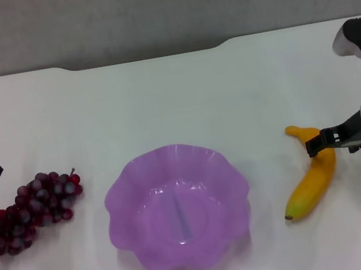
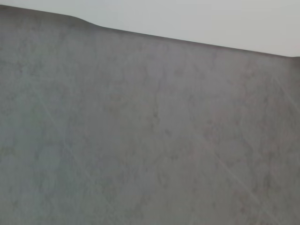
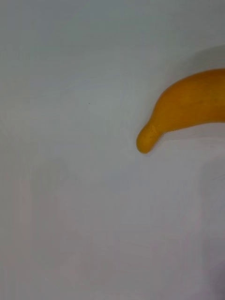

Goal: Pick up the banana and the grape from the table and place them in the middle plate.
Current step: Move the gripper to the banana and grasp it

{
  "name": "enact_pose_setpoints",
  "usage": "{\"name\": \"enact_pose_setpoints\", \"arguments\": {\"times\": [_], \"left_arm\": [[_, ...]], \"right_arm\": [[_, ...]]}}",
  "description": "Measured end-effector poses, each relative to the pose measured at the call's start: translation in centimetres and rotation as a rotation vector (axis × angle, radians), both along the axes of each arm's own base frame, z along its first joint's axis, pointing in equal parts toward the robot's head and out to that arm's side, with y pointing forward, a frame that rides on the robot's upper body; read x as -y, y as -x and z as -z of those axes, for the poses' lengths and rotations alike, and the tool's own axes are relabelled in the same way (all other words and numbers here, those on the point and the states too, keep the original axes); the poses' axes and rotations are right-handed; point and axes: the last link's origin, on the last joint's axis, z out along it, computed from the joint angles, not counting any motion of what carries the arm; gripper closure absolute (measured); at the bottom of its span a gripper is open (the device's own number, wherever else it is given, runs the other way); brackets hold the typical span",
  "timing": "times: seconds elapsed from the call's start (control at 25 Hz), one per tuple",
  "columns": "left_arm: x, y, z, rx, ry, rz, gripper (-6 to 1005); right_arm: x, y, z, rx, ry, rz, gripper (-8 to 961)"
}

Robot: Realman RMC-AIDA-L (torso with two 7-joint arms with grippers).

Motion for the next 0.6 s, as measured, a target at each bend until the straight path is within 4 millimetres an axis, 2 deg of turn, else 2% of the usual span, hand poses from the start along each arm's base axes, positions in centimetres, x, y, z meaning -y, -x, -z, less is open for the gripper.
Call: {"name": "enact_pose_setpoints", "arguments": {"times": [0.6], "left_arm": [[-0.1, -0.1, 0.1, 0.001, 0.001, 0.003, 189]], "right_arm": [[-0.6, 1.0, 1.4, 0.006, -0.019, -0.096, 77]]}}
